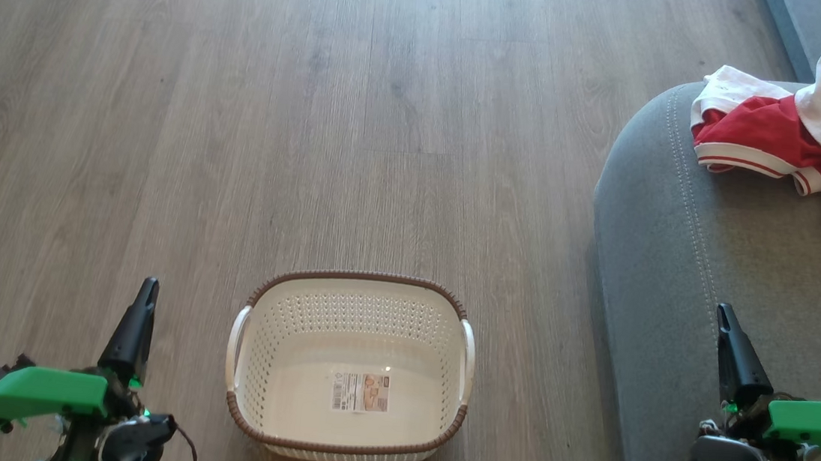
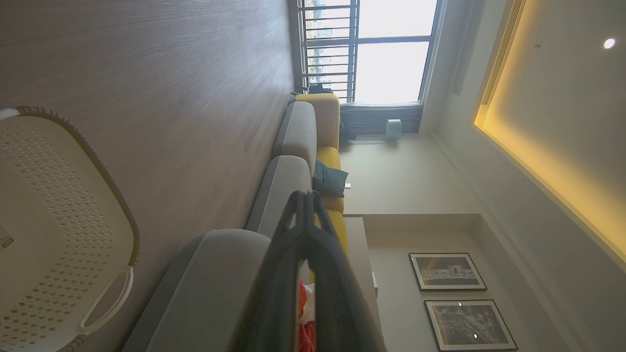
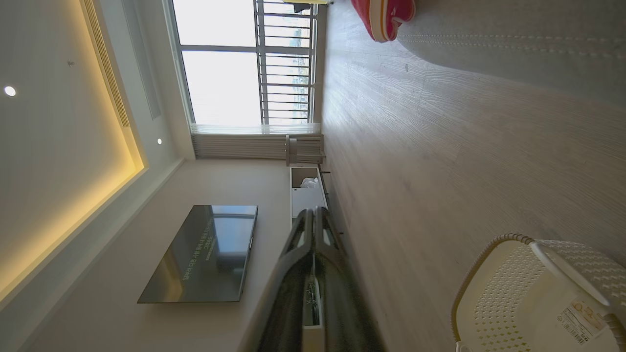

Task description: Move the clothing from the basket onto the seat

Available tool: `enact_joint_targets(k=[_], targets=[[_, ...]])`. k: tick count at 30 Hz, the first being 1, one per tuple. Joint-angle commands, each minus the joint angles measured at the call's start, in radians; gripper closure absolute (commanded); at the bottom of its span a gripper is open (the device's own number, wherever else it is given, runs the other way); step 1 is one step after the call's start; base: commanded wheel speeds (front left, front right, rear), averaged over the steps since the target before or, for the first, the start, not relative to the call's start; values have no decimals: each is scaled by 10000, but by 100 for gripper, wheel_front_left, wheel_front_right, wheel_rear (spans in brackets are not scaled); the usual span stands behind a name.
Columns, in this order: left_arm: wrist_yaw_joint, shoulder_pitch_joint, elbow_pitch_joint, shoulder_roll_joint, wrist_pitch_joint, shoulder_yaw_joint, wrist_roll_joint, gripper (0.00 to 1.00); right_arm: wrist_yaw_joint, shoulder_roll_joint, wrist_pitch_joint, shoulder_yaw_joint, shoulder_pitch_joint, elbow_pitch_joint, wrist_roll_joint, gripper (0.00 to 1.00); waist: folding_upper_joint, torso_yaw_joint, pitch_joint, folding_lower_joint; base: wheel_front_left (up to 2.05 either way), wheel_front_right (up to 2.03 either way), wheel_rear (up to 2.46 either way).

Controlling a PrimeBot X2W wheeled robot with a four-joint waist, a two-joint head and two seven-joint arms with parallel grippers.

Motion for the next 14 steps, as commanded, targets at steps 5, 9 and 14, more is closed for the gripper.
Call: enact_joint_targets(k=[5,9,14], targets=[[-90,-586,-285,40,67,362,78,100,6,11,84,168,-377,-321,-2,100,-1,0,0,0,0,0,0],[-90,-587,-285,34,73,370,84,100,6,14,87,164,-378,-321,-5,100,-1,0,0,0,0,0,0],[-90,-588,-284,28,81,379,92,100,6,17,91,159,-378,-321,-9,100,-1,0,0,0,0,0,0]])
